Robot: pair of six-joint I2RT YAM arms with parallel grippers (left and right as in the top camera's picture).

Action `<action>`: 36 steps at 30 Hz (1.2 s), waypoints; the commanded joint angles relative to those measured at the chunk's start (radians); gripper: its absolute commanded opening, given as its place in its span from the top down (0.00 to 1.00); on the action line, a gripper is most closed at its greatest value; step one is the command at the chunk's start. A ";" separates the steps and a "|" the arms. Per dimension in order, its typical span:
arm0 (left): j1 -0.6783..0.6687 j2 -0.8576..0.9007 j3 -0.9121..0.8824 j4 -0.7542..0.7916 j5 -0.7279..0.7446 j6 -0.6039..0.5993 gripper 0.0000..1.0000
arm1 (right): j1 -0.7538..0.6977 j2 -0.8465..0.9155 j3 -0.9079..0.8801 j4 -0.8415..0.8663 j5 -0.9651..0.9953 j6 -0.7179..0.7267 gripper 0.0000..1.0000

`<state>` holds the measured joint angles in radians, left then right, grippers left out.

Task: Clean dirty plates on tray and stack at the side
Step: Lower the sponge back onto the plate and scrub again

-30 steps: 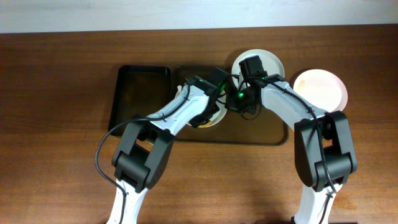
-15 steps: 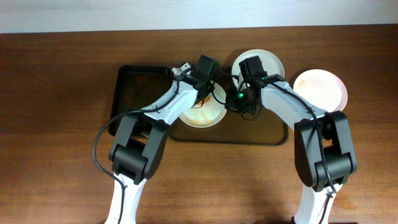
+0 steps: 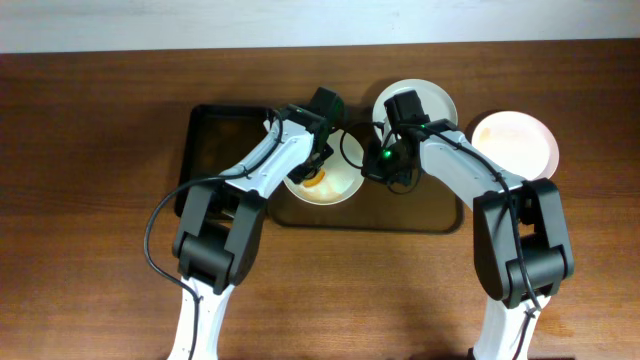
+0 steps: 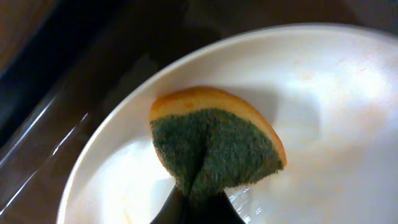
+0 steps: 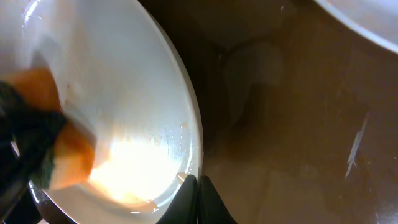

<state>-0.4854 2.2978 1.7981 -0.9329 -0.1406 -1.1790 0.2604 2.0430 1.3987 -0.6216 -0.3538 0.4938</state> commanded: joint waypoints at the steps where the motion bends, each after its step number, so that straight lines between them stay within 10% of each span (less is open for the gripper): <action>1: -0.010 0.069 -0.054 -0.128 0.314 -0.040 1.00 | -0.006 0.013 -0.006 -0.012 0.006 -0.004 0.96; 6: -0.018 0.069 -0.054 -0.194 0.481 -0.007 1.00 | -0.006 0.013 -0.006 -0.018 0.006 -0.008 0.96; 19: -0.015 0.069 -0.047 -0.041 -0.312 -0.399 1.00 | -0.006 0.013 -0.006 -0.018 0.005 -0.008 0.96; 29: -0.016 0.012 -0.041 -0.281 0.260 -0.202 1.00 | -0.006 0.013 -0.006 -0.018 0.005 -0.008 0.96; 36: -0.016 0.013 -0.043 -0.104 -0.006 -0.204 1.00 | -0.006 0.013 -0.006 -0.018 0.006 -0.008 0.96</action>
<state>-0.4973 2.2795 1.7840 -1.1252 0.0010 -1.4048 0.2565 2.0449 1.3983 -0.6392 -0.3569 0.4904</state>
